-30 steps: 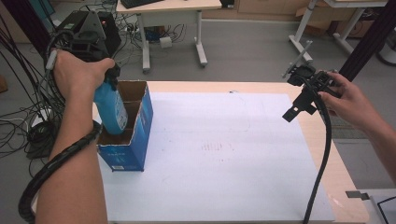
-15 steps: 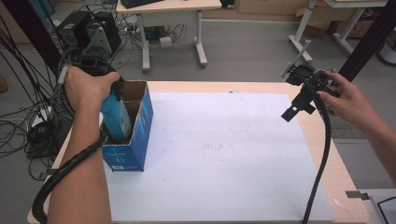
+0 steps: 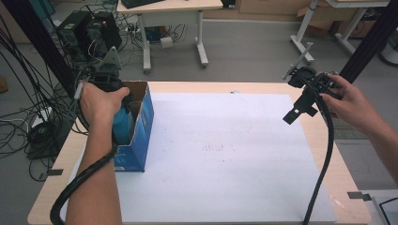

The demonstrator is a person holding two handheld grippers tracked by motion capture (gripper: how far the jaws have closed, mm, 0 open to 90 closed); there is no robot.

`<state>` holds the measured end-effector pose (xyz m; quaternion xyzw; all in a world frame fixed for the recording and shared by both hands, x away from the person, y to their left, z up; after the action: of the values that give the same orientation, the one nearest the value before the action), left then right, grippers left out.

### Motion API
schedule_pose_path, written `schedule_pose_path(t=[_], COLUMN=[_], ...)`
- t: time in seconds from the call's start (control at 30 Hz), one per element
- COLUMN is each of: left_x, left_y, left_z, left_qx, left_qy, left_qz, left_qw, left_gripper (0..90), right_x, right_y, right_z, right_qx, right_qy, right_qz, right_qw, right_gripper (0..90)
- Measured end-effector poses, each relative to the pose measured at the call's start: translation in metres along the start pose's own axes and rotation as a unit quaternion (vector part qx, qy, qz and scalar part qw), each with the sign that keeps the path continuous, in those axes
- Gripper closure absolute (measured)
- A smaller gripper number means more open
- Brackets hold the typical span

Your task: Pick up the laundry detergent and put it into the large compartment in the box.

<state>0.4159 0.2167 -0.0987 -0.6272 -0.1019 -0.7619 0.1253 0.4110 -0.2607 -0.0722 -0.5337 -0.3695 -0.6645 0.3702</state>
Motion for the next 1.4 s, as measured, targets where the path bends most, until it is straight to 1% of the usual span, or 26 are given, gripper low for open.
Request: schedule_pose_path(t=[0.1,0.33,0.47,0.8,0.9,1.07,1.23,1.4], left_x=[-0.005,-0.015,-0.02,-0.034,-0.039,-0.043,-0.048,-0.048], left_y=[0.0,0.0,0.0,0.003,0.001,0.002,-0.001,-0.002], left_z=[-0.001,-0.003,-0.002,-0.001,-0.001,-0.001,-0.001,-0.002], left_qx=[0.003,0.002,0.0,-0.007,-0.004,-0.007,-0.008,-0.009], left_qy=[0.0,-0.002,-0.003,-0.015,-0.019,-0.024,-0.028,-0.026], left_qz=[0.001,0.005,0.003,0.005,0.005,0.01,0.006,0.005], left_qw=[1.0,1.0,1.0,0.9998,0.9998,0.9997,0.9996,0.9996], left_gripper=[38.2,38.2,38.2,38.2,38.2,38.2,38.2,38.2], right_x=[-0.002,-0.006,-0.008,-0.013,-0.014,-0.015,-0.017,-0.017], right_y=[0.0,0.001,0.001,0.003,0.003,0.004,0.003,0.002], right_z=[0.0,0.003,0.003,0.005,0.006,0.007,0.01,0.013], right_qx=[0.001,0.002,0.004,0.003,0.004,0.005,0.006,0.008], right_qy=[0.0,-0.002,-0.004,-0.005,-0.007,-0.007,-0.01,-0.013], right_qz=[0.003,0.006,0.008,0.012,0.013,0.013,0.014,0.011], right_qw=[1.0,1.0,1.0,0.9999,0.9999,0.9999,0.9998,0.9998], right_gripper=[4.5,4.5,4.4,4.5,4.5,4.5,4.5,4.5])
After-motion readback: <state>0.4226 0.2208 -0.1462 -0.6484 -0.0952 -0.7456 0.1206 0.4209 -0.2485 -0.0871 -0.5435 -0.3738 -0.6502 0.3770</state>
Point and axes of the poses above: each handheld gripper's, and its own axes: x roughly backward along the jaws, z roughly out of its top, y roughly to its right, the point moved 2 cm from there along -x, roughly forward along the jaws, and after that the axes turned 15 degrees about x, right-handed, at the moved point
